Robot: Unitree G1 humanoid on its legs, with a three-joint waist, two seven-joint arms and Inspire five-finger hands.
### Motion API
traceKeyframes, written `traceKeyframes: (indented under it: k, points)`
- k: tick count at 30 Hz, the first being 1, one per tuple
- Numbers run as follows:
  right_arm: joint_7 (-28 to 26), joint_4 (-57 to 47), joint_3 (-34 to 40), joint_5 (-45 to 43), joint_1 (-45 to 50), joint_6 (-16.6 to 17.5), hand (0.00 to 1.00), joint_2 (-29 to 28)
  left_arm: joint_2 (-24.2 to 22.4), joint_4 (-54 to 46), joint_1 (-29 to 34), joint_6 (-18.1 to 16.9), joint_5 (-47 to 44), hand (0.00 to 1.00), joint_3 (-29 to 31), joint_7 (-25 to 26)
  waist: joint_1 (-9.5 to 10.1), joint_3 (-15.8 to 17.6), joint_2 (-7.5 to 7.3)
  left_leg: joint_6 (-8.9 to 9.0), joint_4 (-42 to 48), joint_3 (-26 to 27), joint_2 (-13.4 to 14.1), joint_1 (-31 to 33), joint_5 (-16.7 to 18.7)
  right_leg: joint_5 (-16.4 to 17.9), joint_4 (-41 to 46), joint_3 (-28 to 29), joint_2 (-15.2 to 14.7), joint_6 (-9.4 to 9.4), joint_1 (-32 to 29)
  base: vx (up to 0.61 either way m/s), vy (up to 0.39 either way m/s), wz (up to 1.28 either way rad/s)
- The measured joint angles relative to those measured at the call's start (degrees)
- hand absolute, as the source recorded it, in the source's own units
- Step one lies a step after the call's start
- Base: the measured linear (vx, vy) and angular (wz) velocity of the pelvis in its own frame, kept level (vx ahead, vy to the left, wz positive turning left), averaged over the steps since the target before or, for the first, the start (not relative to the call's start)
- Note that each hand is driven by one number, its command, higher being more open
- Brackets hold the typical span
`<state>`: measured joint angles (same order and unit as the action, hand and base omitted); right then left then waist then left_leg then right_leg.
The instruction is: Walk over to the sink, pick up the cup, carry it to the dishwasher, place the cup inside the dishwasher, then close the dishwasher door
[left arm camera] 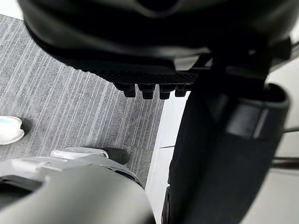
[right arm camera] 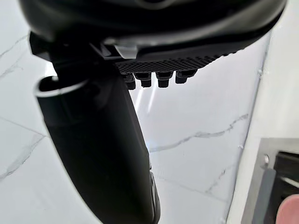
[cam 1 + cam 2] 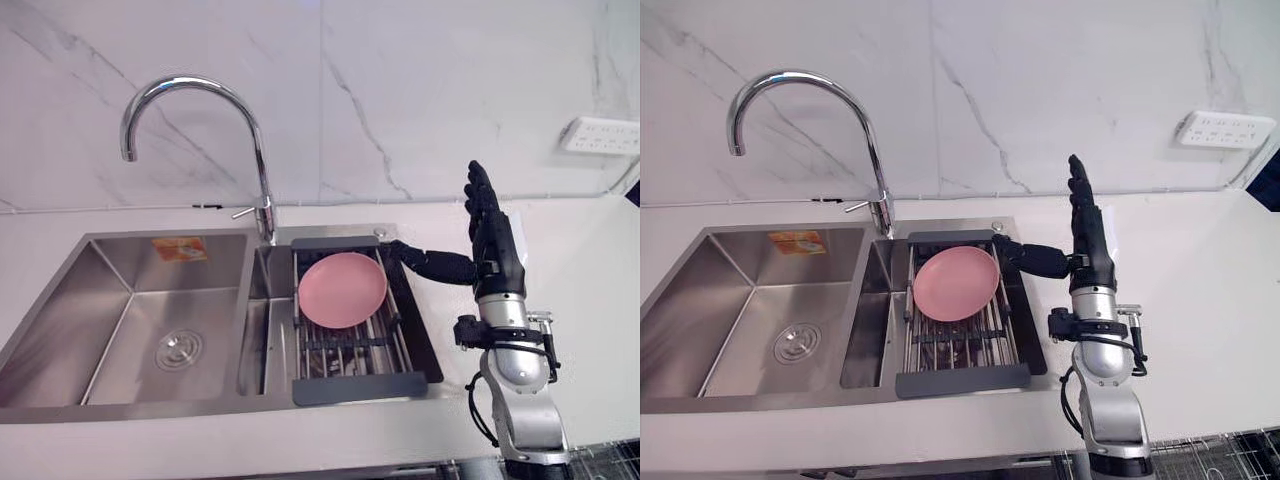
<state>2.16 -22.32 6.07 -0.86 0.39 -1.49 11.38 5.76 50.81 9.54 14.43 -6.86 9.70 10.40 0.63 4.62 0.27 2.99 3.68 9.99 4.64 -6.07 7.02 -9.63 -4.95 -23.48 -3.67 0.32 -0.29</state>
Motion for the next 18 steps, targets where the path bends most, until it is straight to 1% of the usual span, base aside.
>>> traceKeyframes:
  k: [1, 3, 4, 5, 6, 7, 9, 10, 11, 12, 13, 16, 18]
  points:
    - [-1.06, -0.09, 0.48, -0.66, 0.45, 0.00, 1.00, 0.28, 0.00, -0.51, 0.07, 0.15, 0.01, 1.00, 0.00, -0.35, -0.11, 0.00, 0.00, 0.00, 0.12, 0.00, -0.01, 0.15, 0.00, -0.01, 0.01, -0.21, -0.14, 0.01, 0.02, -0.02, 0.057, 0.18]
    - [-5.68, -0.34, 2.31, -1.70, 1.18, 0.00, 1.00, 2.82, 0.21, -1.76, -0.14, 0.00, 0.09, 1.00, -0.13, -2.29, -0.52, 0.37, -0.12, 0.23, 0.71, 0.58, 0.07, 0.96, 0.56, -0.15, 0.03, -1.15, -0.76, 0.22, 0.04, -0.03, 0.053, 0.28]
    - [-7.17, -1.18, 2.63, -1.54, 1.61, 0.03, 1.00, 4.30, 0.30, -2.03, -0.60, -0.05, 0.12, 1.00, -0.20, -3.01, -1.00, 0.59, -0.16, -0.10, 0.87, 2.40, 0.69, 1.43, 0.81, -0.20, 0.05, -2.01, -1.15, 0.29, 0.04, -0.05, 0.047, 0.45]
    - [-8.65, -2.39, 2.60, 0.10, 1.90, 0.34, 1.00, 6.47, 0.31, -2.72, -0.84, -0.06, 0.13, 1.00, -0.61, -3.70, -1.77, 0.94, -0.02, 0.00, 1.04, 4.60, 1.25, 1.82, 0.76, -0.13, 0.29, -2.79, -1.63, 0.42, -0.08, -0.05, 0.074, 0.43]
    - [-11.01, -4.40, 2.46, 3.34, 1.93, 1.32, 1.00, 9.84, 0.36, -3.69, -1.09, -0.12, 0.16, 1.00, -1.54, -4.53, -1.95, 1.57, 0.29, 0.14, 1.01, 5.90, 1.32, 2.28, 0.62, 0.22, 1.55, -2.90, -2.38, 0.91, -1.08, -0.04, 0.080, 0.30]
    - [-12.24, -5.41, 2.42, 5.82, 1.93, 2.31, 1.00, 11.40, 0.51, -3.96, -1.25, -0.23, 0.20, 1.00, -1.91, -4.87, -1.92, 1.94, 0.45, 0.14, 0.98, 6.30, 1.33, 2.51, 0.38, 0.46, 2.22, -2.83, -2.68, 1.25, -1.52, -0.03, 0.092, 0.18]
    - [-16.28, -9.12, 1.89, 16.04, 1.81, 6.47, 1.00, 15.62, 1.73, -4.53, -1.26, -0.26, 1.41, 1.00, -2.82, -6.41, -2.03, 2.76, 0.38, 0.13, 0.32, 6.77, 1.34, 2.59, -0.51, 1.14, 3.39, -2.84, -3.30, 1.81, -1.85, 0.00, 0.068, 0.23]
    - [-17.19, -9.80, 1.53, 18.44, 1.52, 7.47, 1.00, 16.45, 2.04, -4.64, -1.19, -0.26, 1.45, 1.00, -2.94, -6.69, -1.94, 2.78, 0.35, 0.16, 0.23, 6.81, 1.35, 2.55, -0.80, 1.37, 3.61, -2.88, -3.38, 1.88, -1.86, 0.03, 0.039, 0.16]
    - [-18.69, -10.44, 0.19, 22.41, 0.47, 9.52, 1.00, 17.92, 2.56, -5.21, -0.72, -0.23, 1.94, 1.00, -3.58, -6.99, -1.79, 2.78, 0.34, 0.58, 0.06, 6.85, 1.32, 2.35, -1.22, 1.66, 3.99, -2.94, -3.50, 1.97, -1.85, 0.04, 0.033, 0.08]
    - [-20.16, -10.87, -0.93, 25.71, -0.46, 11.14, 1.00, 18.79, 2.95, -5.55, -0.64, -0.24, 2.40, 1.00, -4.14, -7.22, -1.62, 2.78, 0.32, 0.27, -0.17, 6.84, 1.18, 2.35, -1.53, 1.78, 4.07, -2.96, -3.64, 1.95, -1.85, 0.05, 0.037, 0.08]
    - [-20.90, -10.97, -1.57, 27.24, -0.92, 11.84, 1.00, 19.14, 3.12, -5.57, -0.60, -0.22, 2.39, 1.00, -4.46, -7.29, -1.51, 2.80, 0.29, 0.03, -0.33, 6.80, 1.07, 2.35, -1.78, 1.84, 4.07, -2.98, -3.75, 1.93, -1.85, 0.04, 0.040, 0.11]
    - [-24.14, -10.95, -4.93, 35.39, -2.62, 14.17, 1.00, 20.58, 3.22, -5.72, -0.95, -0.15, 2.37, 1.00, -5.12, -7.66, -1.04, 2.83, 0.22, -0.07, -0.80, 6.45, 0.56, 2.26, -2.06, 2.04, 4.14, -3.05, -4.23, 2.13, -1.84, 0.04, 0.045, 0.10]
    - [-25.64, -10.95, -5.63, 39.11, -2.66, 14.70, 1.00, 20.89, 3.22, -5.73, -0.93, -0.15, 2.40, 1.00, -5.44, -7.78, -0.67, 2.88, 0.13, -0.07, -1.07, 6.47, 0.40, 2.00, -2.06, 2.15, 4.24, -3.03, -4.37, 2.22, -1.77, 0.03, 0.031, 0.02]
